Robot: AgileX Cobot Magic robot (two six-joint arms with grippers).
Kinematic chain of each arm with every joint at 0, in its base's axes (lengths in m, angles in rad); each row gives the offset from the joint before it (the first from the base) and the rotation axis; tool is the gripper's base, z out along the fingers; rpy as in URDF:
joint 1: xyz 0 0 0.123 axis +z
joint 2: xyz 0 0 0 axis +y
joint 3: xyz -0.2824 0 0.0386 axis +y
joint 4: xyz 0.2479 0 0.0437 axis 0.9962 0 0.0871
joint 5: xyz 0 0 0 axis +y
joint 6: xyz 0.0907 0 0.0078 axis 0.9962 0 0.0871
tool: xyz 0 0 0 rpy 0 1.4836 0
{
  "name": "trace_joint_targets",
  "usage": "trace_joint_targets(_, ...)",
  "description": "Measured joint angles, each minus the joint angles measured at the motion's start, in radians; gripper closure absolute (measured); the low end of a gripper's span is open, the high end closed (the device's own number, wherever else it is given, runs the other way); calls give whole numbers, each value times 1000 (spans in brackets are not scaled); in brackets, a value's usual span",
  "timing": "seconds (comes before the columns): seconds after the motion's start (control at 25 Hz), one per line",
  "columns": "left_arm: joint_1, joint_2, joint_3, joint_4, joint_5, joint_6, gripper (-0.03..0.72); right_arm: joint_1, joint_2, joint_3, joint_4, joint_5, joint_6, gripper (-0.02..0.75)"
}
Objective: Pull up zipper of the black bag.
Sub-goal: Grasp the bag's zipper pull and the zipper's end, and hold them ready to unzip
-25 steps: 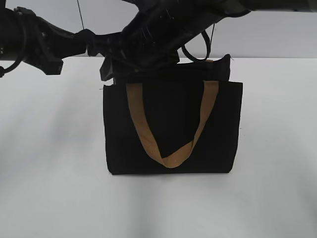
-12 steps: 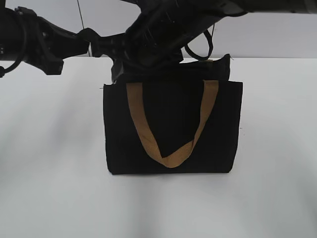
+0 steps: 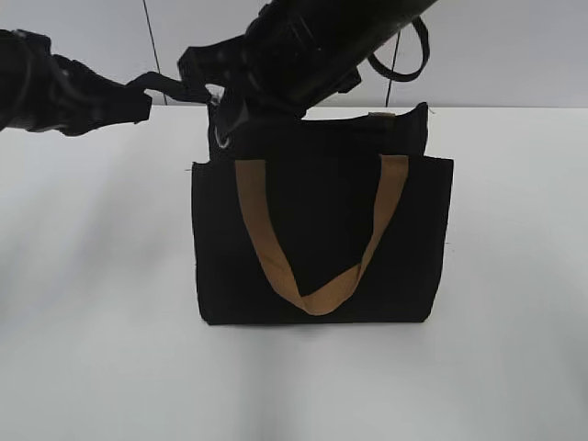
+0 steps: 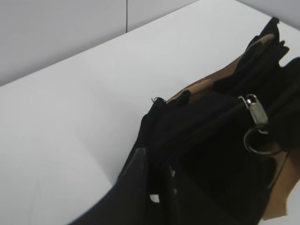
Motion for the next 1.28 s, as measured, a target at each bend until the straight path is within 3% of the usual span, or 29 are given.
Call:
trace_joint_targets(0.24, 97, 0, 0, 16, -165, -171, 665, -16, -8, -2, 9, 69, -45, 752)
trace_joint_targets(0.44, 131, 0, 43, 18, -152, -190, 665, -37, -13, -2, 17, 77, -74, 752)
trace_joint_targets(0.84, 135, 0, 92, 19, -113, -194, 665, -110, -22, -3, 0, 167, -147, 752)
trace_joint_targets(1.0, 135, 0, 92, 18, -108, -194, 665, -110, -25, -27, -66, 203, -152, 752)
trace_joint_targets(1.28, 135, 12, 92, 17, -97, -194, 665, -110, -25, -121, -303, 363, -128, 752)
